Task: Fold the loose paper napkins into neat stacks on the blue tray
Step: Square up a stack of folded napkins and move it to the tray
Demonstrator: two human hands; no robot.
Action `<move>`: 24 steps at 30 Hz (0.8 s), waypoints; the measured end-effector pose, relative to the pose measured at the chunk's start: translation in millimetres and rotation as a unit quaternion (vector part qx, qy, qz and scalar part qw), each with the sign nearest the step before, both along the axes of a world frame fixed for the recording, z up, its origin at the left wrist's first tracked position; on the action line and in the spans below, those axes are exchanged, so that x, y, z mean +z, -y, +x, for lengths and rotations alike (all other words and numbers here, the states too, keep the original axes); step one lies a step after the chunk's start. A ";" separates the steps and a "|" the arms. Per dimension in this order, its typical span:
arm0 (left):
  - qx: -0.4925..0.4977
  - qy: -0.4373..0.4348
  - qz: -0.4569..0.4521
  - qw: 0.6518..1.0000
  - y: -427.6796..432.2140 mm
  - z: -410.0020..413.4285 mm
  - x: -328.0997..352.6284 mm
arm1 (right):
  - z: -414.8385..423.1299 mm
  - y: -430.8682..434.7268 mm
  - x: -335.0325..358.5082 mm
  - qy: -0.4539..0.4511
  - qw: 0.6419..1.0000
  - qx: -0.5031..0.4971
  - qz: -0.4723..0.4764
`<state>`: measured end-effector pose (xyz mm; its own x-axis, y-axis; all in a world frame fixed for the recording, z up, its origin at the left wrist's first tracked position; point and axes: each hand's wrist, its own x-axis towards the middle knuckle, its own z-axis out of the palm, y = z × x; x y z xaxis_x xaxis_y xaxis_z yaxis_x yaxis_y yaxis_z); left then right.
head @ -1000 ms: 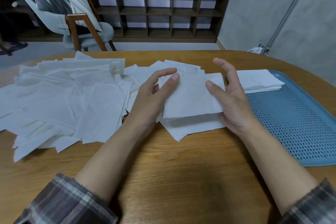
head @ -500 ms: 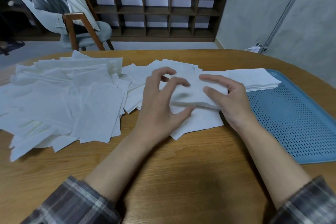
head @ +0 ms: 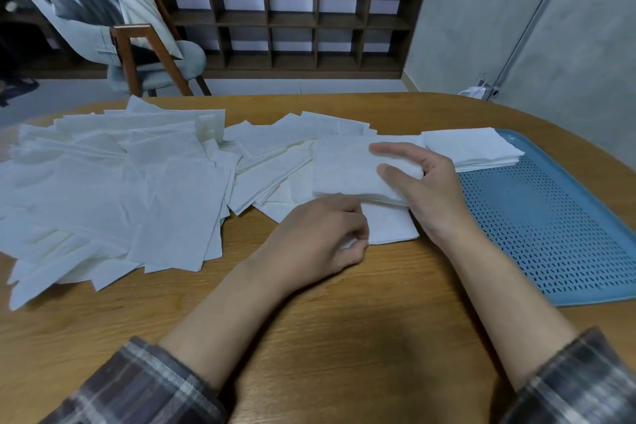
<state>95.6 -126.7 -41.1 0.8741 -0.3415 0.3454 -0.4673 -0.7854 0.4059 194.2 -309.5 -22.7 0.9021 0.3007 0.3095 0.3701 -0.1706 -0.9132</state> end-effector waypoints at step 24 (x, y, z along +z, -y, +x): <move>0.200 -0.050 -0.375 0.904 -25.3 2.8 31.6 | -8.5 -7.0 -2.7 -0.140 0.976 0.149 0.069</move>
<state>98.4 -101.4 -9.5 0.9155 0.3054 0.2619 -0.1393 -0.3701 0.9185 185.7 -302.5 -25.5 0.8357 0.5360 0.1197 0.1176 0.0382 -0.9923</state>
